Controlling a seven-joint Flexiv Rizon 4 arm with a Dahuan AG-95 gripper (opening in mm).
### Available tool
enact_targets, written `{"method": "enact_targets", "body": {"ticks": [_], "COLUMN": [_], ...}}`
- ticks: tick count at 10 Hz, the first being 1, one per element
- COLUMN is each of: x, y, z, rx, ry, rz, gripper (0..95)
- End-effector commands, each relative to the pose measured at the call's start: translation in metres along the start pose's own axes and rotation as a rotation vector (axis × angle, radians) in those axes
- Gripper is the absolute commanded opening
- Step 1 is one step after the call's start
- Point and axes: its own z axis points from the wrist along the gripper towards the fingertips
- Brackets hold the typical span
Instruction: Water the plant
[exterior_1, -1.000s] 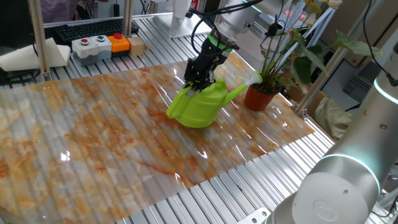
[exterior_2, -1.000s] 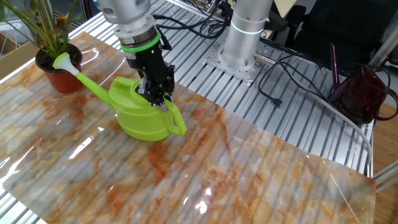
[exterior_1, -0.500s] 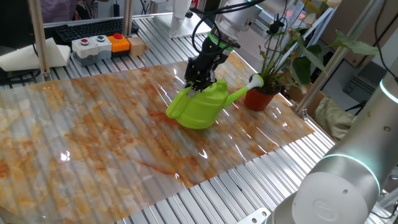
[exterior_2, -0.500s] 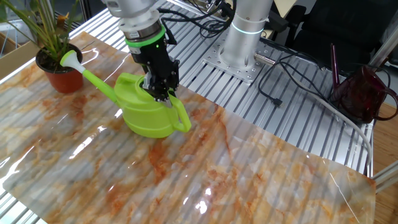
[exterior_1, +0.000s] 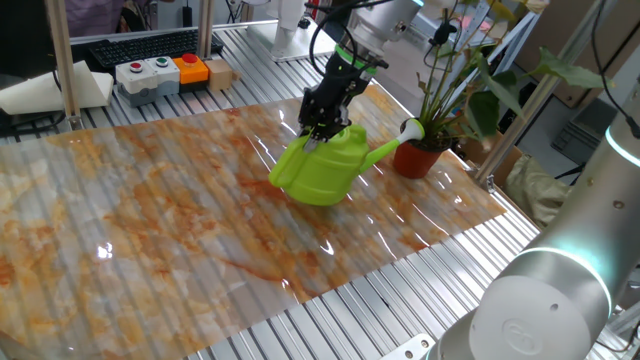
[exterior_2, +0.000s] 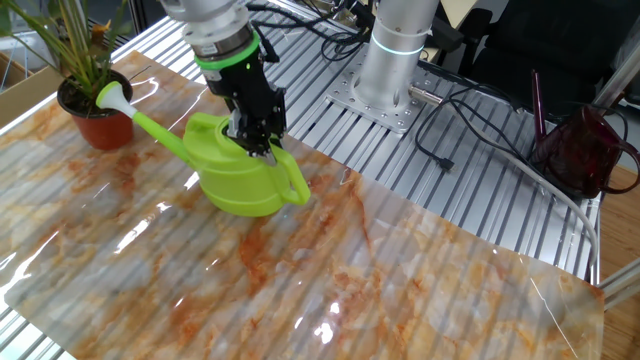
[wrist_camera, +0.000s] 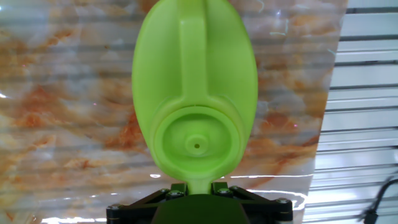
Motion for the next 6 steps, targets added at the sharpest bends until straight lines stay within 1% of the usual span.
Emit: {"method": "enact_targets", "body": {"ticks": [1,3,5,6], "x": [0.002,0.004,0.006,0.007], "y": [0.001,0.002,0.002,0.002], "z": [-0.004,-0.009,-0.014,-0.018], "rx": [0.005,0.016,0.022,0.03], "ry": [0.001,0.004,0.003,0.004], "rz": [-0.008,-0.007,-0.004,0.001], "gripper": [0.0,0.0,0.0,0.0]}}
